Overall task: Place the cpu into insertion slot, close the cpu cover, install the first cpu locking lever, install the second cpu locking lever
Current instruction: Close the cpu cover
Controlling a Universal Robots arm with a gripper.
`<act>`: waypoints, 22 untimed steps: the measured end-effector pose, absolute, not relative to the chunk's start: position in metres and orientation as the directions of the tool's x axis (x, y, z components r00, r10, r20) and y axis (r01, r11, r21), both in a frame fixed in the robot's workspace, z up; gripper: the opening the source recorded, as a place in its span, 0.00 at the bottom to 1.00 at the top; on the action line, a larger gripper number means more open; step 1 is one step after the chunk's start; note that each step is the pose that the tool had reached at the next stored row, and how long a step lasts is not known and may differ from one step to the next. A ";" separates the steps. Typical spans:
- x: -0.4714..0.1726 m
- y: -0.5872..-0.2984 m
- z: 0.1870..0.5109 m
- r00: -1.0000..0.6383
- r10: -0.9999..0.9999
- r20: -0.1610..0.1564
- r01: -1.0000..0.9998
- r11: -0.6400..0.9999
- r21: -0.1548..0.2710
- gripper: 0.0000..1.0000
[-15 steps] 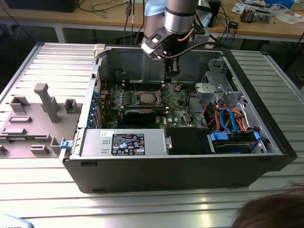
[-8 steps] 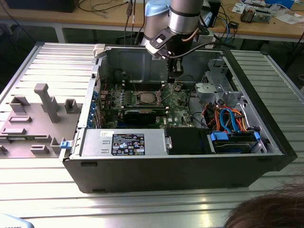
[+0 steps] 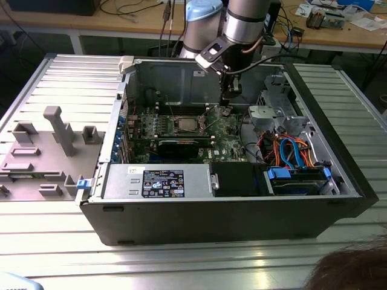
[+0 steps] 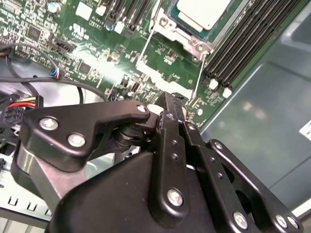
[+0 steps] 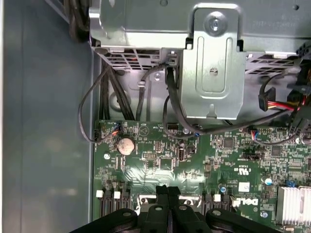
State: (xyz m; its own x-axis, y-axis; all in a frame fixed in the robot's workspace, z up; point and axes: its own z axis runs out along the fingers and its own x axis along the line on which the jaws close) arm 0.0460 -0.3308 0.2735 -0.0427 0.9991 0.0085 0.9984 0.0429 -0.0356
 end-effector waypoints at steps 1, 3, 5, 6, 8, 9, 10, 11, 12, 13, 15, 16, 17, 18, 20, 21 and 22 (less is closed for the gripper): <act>0.048 -0.331 0.273 -0.043 0.999 0.009 0.998 0.043 -0.037 0.11; 0.050 -0.331 0.273 -0.043 0.999 0.009 0.998 0.043 -0.039 0.11; 0.056 -0.331 0.273 -0.042 0.999 0.009 0.998 0.043 -0.045 0.11; 0.059 -0.331 0.273 -0.042 0.999 0.009 0.998 0.043 -0.049 0.11; 0.063 -0.331 0.273 -0.043 0.999 0.010 0.998 0.043 -0.052 0.11; 0.065 -0.331 0.273 -0.042 0.999 0.010 0.998 0.043 -0.055 0.11; 0.067 -0.331 0.273 -0.042 0.999 0.010 0.997 0.043 -0.057 0.11; 0.069 -0.331 0.273 -0.042 0.999 0.010 0.997 0.043 -0.059 0.11; 0.070 -0.331 0.273 -0.042 0.999 0.010 0.997 0.043 -0.060 0.11; 0.072 -0.331 0.273 -0.042 0.999 0.010 0.997 0.043 -0.063 0.11; 0.077 -0.331 0.273 -0.042 0.999 0.010 0.997 0.043 -0.067 0.11; 0.078 -0.331 0.272 -0.042 0.999 0.011 0.997 0.043 -0.069 0.11; 0.079 -0.331 0.271 -0.042 0.999 0.016 0.996 0.043 -0.072 0.11; 0.079 -0.331 0.270 -0.042 0.999 0.018 0.996 0.043 -0.073 0.11; 0.079 -0.331 0.267 -0.042 0.999 0.021 0.996 0.044 -0.074 0.11; 0.078 -0.331 0.266 -0.042 0.999 0.021 0.996 0.044 -0.074 0.11; 0.078 -0.331 0.264 -0.042 0.999 0.021 0.996 0.044 -0.074 0.11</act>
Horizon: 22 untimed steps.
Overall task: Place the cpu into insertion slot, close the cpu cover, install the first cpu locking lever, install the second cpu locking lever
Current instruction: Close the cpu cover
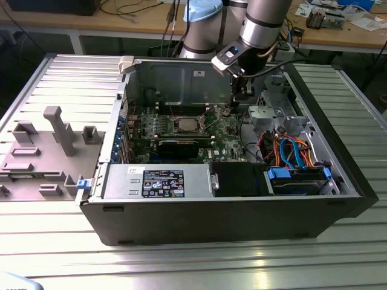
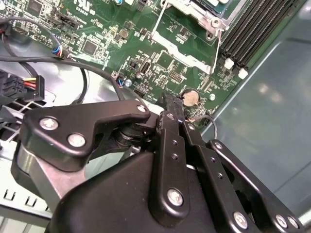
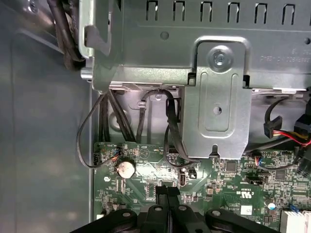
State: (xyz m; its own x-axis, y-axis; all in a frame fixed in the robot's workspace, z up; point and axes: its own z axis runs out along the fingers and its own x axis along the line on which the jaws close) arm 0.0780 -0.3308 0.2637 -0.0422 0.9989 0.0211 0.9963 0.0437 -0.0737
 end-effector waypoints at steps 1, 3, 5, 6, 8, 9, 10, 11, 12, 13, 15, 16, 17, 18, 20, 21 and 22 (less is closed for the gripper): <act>0.077 -0.331 0.262 -0.042 0.999 0.021 0.996 0.044 -0.074 0.11; 0.073 -0.331 0.258 -0.042 0.999 0.021 0.996 0.044 -0.074 0.11; 0.067 -0.332 0.255 -0.042 0.999 0.021 0.996 0.044 -0.074 0.11; 0.064 -0.332 0.254 -0.042 0.999 0.021 0.996 0.044 -0.074 0.11; 0.056 -0.332 0.252 -0.042 0.999 0.021 0.996 0.044 -0.074 0.11; 0.054 -0.333 0.252 -0.042 0.999 0.021 0.996 0.044 -0.074 0.11; 0.050 -0.333 0.252 -0.042 0.999 0.021 0.996 0.044 -0.074 0.11; 0.046 -0.334 0.252 -0.042 0.999 0.021 0.996 0.044 -0.074 0.11; 0.043 -0.334 0.252 -0.042 0.999 0.021 0.996 0.044 -0.073 0.11; 0.041 -0.334 0.252 -0.042 0.999 0.021 0.996 0.044 -0.073 0.11; 0.038 -0.334 0.252 -0.042 0.999 0.021 0.996 0.044 -0.073 0.11; 0.036 -0.335 0.252 -0.042 0.999 0.021 0.996 0.044 -0.073 0.11; 0.034 -0.335 0.252 -0.042 0.999 0.021 0.996 0.044 -0.073 0.11; 0.033 -0.335 0.252 -0.042 0.999 0.021 0.996 0.044 -0.073 0.11; 0.031 -0.335 0.252 -0.042 0.999 0.021 0.996 0.044 -0.073 0.11; 0.030 -0.335 0.252 -0.042 0.999 0.021 0.996 0.044 -0.073 0.11; 0.030 -0.335 0.252 -0.042 0.999 0.021 0.996 0.044 -0.073 0.11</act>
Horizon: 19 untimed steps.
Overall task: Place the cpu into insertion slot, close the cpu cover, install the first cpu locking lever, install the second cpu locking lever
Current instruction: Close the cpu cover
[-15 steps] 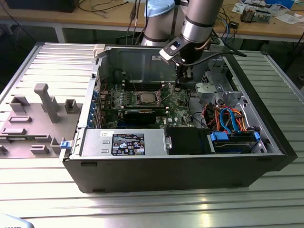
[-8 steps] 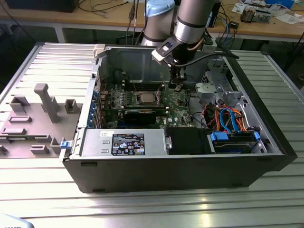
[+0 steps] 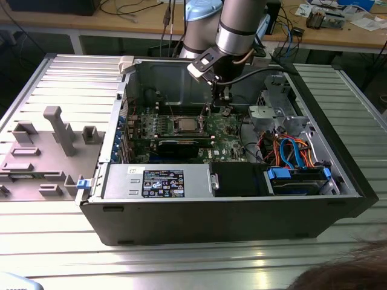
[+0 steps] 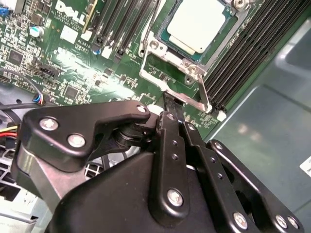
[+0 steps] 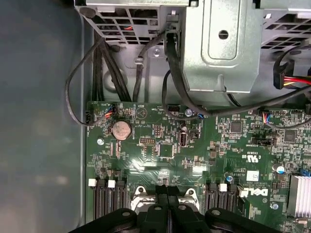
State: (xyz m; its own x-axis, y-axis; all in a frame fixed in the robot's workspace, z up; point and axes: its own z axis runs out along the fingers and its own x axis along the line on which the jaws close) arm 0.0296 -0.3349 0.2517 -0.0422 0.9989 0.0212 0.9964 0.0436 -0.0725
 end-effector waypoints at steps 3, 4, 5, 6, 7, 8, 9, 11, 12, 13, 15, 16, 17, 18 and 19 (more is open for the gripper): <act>0.028 -0.335 0.251 -0.042 0.999 0.021 0.996 0.044 -0.073 0.11; 0.028 -0.335 0.251 -0.042 0.999 0.021 0.996 0.044 -0.073 0.11; 0.028 -0.335 0.251 -0.042 0.999 0.021 0.996 0.044 -0.073 0.11; 0.028 -0.335 0.251 -0.042 0.999 0.021 0.996 0.044 -0.073 0.11; 0.027 -0.335 0.251 -0.042 0.999 0.021 0.996 0.044 -0.073 0.11; 0.026 -0.335 0.251 -0.042 0.999 0.021 0.996 0.044 -0.073 0.11; 0.026 -0.335 0.251 -0.042 0.999 0.021 0.996 0.044 -0.073 0.11; 0.025 -0.335 0.250 -0.042 0.999 0.021 0.996 0.044 -0.073 0.11; 0.024 -0.335 0.250 -0.042 0.999 0.021 0.996 0.044 -0.073 0.11; 0.024 -0.335 0.250 -0.042 0.999 0.021 0.996 0.044 -0.073 0.11; 0.023 -0.335 0.250 -0.042 0.999 0.021 0.996 0.044 -0.073 0.11; 0.022 -0.335 0.250 -0.042 0.999 0.021 0.996 0.044 -0.073 0.11; 0.022 -0.335 0.250 -0.042 0.999 0.021 0.996 0.044 -0.073 0.11; 0.022 -0.335 0.250 -0.042 0.999 0.021 0.996 0.044 -0.073 0.11; 0.021 -0.335 0.250 -0.042 0.999 0.021 0.996 0.044 -0.073 0.11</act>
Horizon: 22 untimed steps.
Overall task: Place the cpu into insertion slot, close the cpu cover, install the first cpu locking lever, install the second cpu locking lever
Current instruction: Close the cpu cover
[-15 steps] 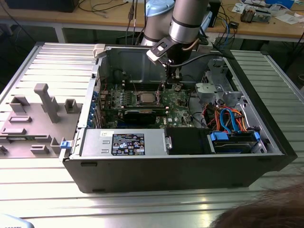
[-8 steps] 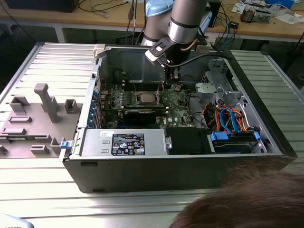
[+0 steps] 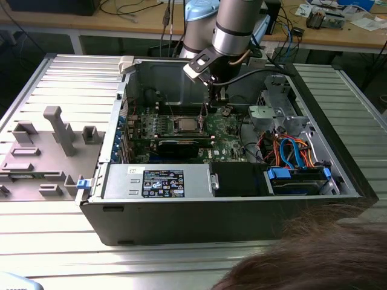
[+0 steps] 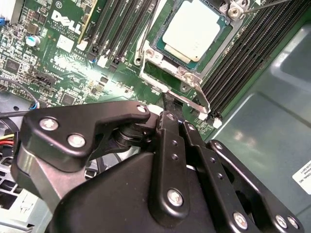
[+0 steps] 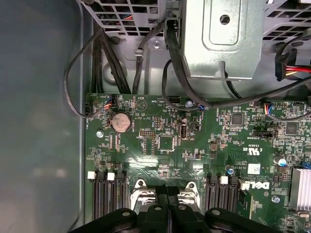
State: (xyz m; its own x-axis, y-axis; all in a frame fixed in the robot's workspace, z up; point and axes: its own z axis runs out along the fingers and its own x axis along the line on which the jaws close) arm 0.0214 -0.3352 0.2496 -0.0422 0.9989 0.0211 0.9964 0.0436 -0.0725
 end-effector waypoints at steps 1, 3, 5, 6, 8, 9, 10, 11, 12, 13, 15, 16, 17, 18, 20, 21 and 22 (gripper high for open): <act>0.021 -0.335 0.250 -0.042 0.999 0.021 0.996 0.044 -0.073 0.11; 0.020 -0.335 0.249 -0.042 0.999 0.021 0.996 0.044 -0.073 0.11; 0.018 -0.335 0.249 -0.042 0.999 0.021 0.996 0.044 -0.073 0.11; 0.016 -0.336 0.249 -0.042 0.999 0.021 0.996 0.044 -0.072 0.11; 0.014 -0.336 0.248 -0.042 0.999 0.021 0.996 0.044 -0.073 0.11; 0.012 -0.336 0.248 -0.042 0.999 0.021 0.996 0.044 -0.073 0.11; 0.011 -0.336 0.248 -0.042 0.999 0.021 0.996 0.044 -0.073 0.11; 0.009 -0.336 0.248 -0.042 0.999 0.021 0.996 0.044 -0.073 0.11; 0.009 -0.336 0.248 -0.042 0.999 0.021 0.996 0.044 -0.073 0.11; 0.009 -0.336 0.248 -0.042 0.999 0.021 0.996 0.044 -0.073 0.11; 0.009 -0.336 0.248 -0.042 0.999 0.021 0.996 0.044 -0.073 0.11; 0.008 -0.336 0.248 -0.042 0.999 0.021 0.996 0.043 -0.072 0.11; 0.001 -0.336 0.247 -0.042 0.999 0.021 0.996 0.044 -0.072 0.11; -0.005 -0.336 0.245 -0.042 0.999 0.022 0.996 0.044 -0.072 0.11; -0.012 -0.336 0.242 -0.042 0.999 0.023 0.996 0.044 -0.072 0.11; -0.015 -0.336 0.241 -0.042 0.999 0.025 0.996 0.044 -0.072 0.11; -0.017 -0.336 0.239 -0.043 0.999 0.027 0.996 0.044 -0.072 0.11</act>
